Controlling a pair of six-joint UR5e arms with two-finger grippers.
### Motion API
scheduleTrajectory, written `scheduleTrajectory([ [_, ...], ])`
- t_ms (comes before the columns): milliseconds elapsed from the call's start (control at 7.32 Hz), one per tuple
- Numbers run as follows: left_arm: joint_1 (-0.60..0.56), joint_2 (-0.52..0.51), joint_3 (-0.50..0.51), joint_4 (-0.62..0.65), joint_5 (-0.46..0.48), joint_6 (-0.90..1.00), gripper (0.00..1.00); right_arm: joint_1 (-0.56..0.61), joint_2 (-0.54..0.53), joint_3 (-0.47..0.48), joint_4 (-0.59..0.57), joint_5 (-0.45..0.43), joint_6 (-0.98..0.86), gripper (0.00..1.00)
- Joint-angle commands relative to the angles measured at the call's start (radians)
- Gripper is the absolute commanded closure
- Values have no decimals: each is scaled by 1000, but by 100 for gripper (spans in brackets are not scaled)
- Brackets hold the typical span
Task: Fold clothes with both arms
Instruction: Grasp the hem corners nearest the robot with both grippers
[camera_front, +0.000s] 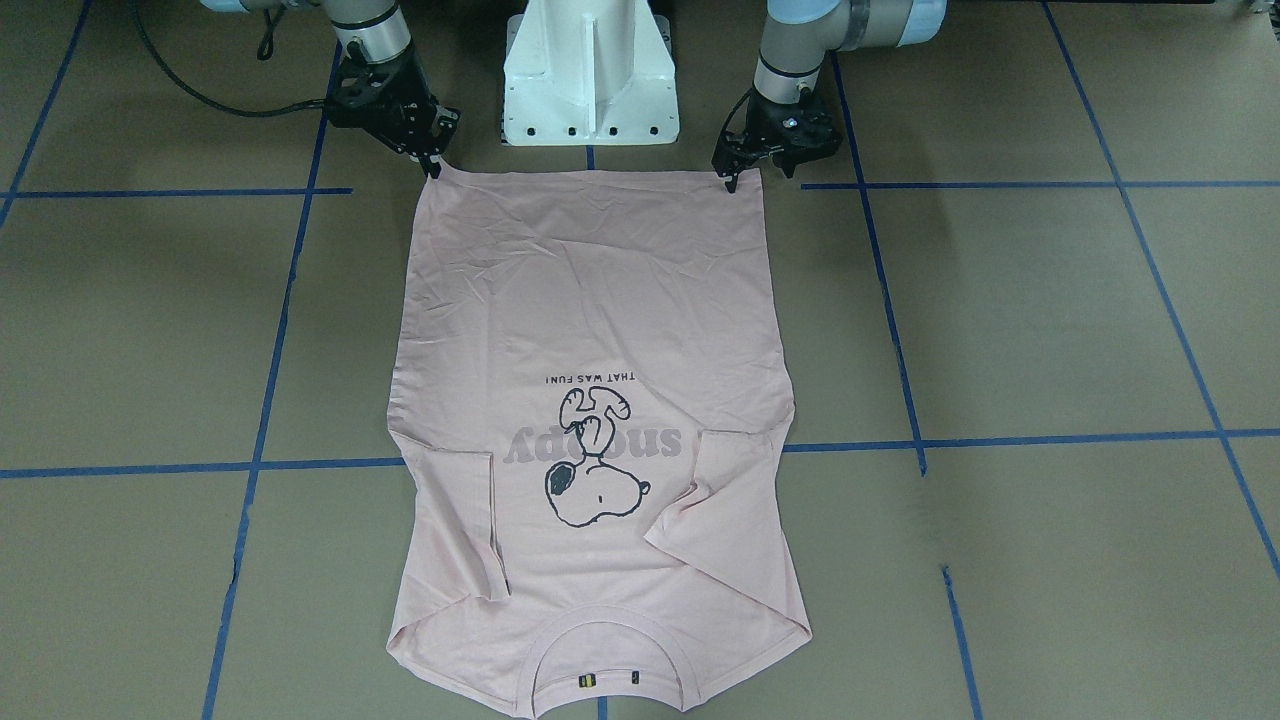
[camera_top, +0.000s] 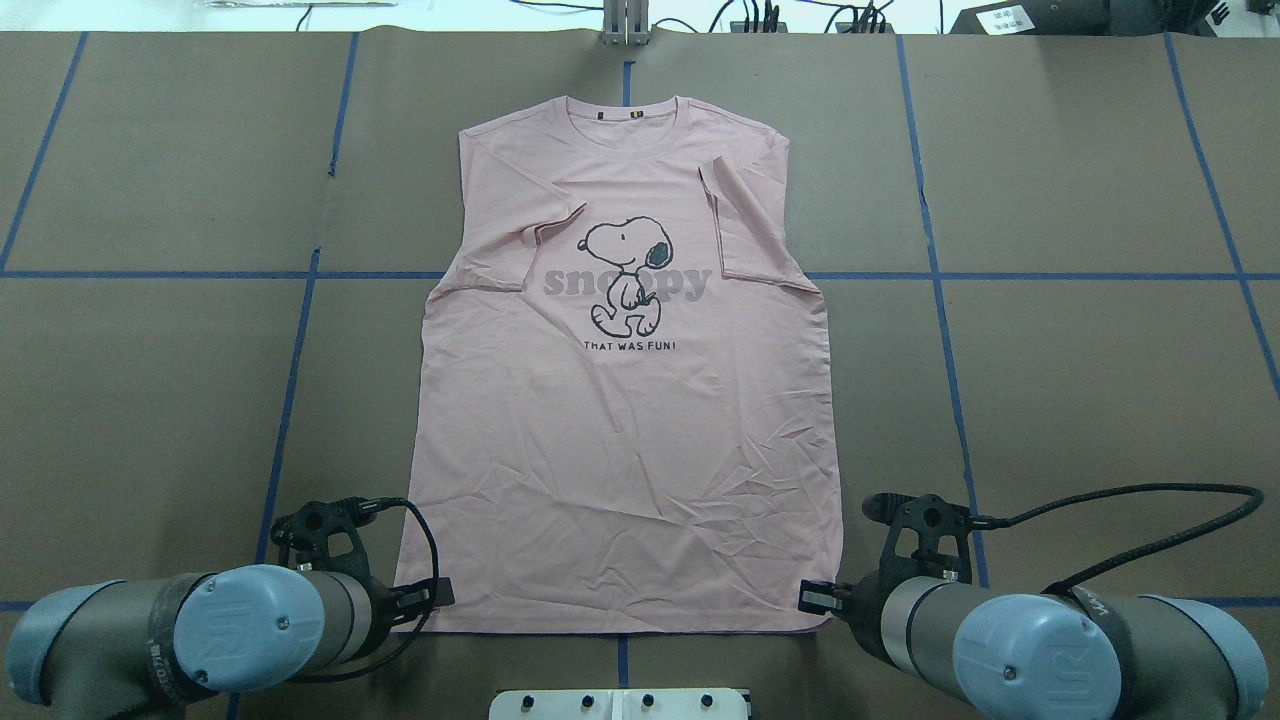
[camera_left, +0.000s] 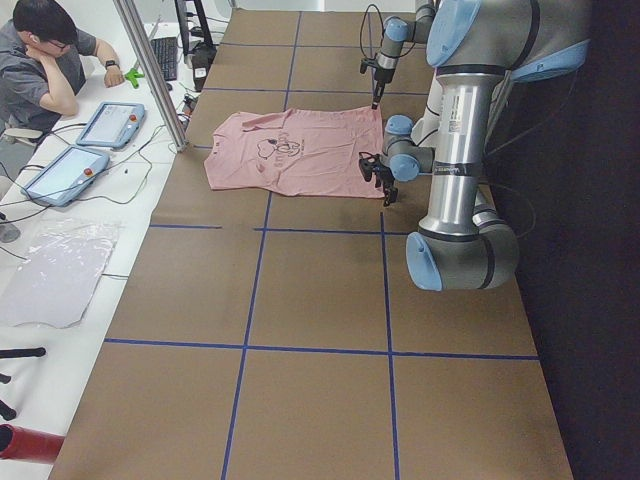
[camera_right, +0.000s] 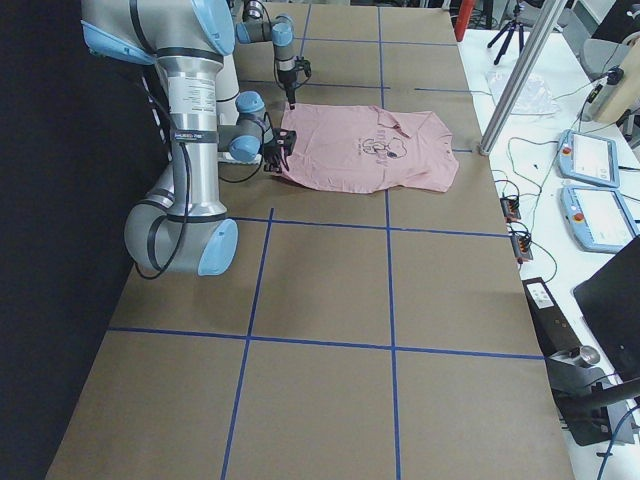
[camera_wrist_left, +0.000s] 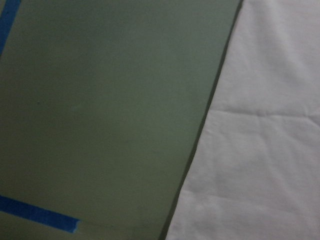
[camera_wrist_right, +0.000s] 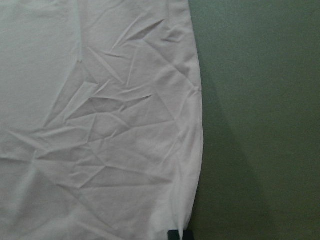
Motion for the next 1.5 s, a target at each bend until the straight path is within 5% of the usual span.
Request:
scheduleTrajectory([
  [0,4,-2,-4,0,0,0,6,1,-1,0,0,3,0,100],
  [273,7,-13,-6,38,0,0,11,1,-2,0,0,3,0,100],
  [683,7,-16,-18,40,-2,0,31,1,-7,0,0,4,0,100],
  [1093,7,-14,-30,41,-2,0,63,1,-10,0,0,3,0,100],
  [1366,8,-14,-38,43,0,-11,94,1,-10,0,0,3,0,100],
])
